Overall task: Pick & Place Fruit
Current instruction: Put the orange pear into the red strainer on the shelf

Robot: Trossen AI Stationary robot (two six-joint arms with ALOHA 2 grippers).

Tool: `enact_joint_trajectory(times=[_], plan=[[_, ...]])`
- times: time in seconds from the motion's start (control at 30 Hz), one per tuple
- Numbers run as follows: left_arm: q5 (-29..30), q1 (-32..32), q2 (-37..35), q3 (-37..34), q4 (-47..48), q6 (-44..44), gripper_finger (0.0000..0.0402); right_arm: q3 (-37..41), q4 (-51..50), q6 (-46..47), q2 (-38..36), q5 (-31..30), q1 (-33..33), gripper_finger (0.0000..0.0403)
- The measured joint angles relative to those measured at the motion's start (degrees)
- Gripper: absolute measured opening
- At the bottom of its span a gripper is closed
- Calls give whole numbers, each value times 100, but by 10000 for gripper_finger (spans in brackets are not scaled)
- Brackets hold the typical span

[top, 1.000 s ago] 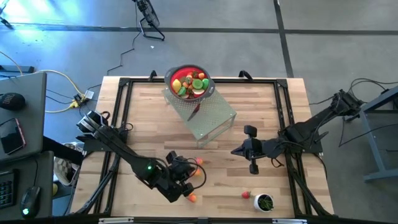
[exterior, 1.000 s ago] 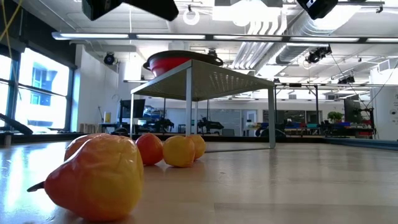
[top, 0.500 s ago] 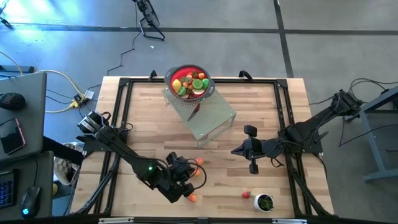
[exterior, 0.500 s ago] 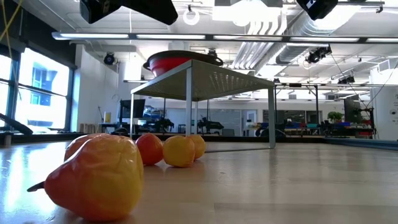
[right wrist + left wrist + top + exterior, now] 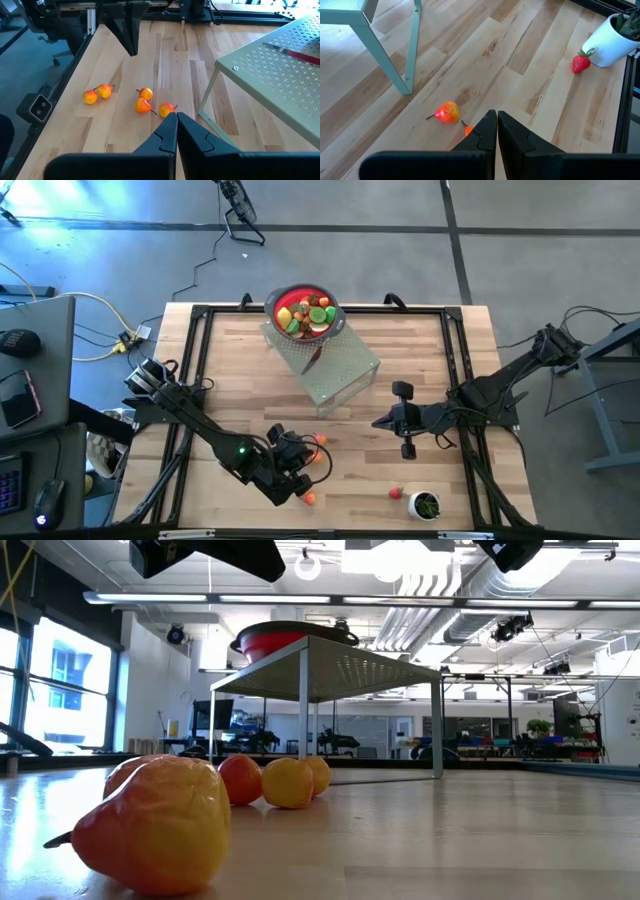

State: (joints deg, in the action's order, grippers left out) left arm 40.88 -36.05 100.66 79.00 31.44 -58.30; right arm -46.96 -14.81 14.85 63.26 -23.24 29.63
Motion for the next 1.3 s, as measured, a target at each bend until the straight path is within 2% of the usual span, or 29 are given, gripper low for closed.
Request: enact_joint_trajectory(times=[0.4, 0.67, 0.93, 1.07, 1.3], plan=[[-40, 2, 0, 0, 1, 13, 12, 0, 1, -12, 0, 0, 0, 3], [-761, 2, 0, 0, -2, -4, 12, 0, 1, -160, 0, 0, 0, 3], [-983, 9, 0, 0, 0, -7, 14, 0, 1, -315, 0, 0, -2, 3], [-1467, 7, 0, 0, 7, -50, 34, 0, 1, -374, 0, -13, -1, 2], [-1484, 11, 0, 0, 22, -50, 108, 0, 1, -416, 2, -80, -2, 2]])
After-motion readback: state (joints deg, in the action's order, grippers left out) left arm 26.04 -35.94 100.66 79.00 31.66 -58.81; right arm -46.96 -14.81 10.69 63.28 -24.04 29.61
